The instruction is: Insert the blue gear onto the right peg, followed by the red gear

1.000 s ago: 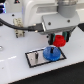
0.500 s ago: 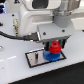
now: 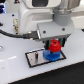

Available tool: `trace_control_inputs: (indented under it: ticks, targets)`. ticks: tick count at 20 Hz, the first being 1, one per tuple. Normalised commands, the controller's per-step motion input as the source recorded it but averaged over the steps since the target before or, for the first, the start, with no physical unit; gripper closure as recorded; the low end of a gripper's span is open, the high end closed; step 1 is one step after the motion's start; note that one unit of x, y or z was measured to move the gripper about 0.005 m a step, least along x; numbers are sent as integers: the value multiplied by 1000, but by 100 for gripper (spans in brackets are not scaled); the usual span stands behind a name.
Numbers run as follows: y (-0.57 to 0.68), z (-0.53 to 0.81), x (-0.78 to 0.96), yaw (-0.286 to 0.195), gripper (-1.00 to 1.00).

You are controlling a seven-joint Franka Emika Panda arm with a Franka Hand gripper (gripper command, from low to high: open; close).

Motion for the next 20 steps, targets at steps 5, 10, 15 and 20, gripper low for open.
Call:
trace_control_inputs:
  ticks: [5,10,15,20]
  targets:
    - [-89,-83,211,0,100]
    - [-20,-92,299,0,100]
    - [-24,85,160,0,100]
    - [-74,369,211,0,100]
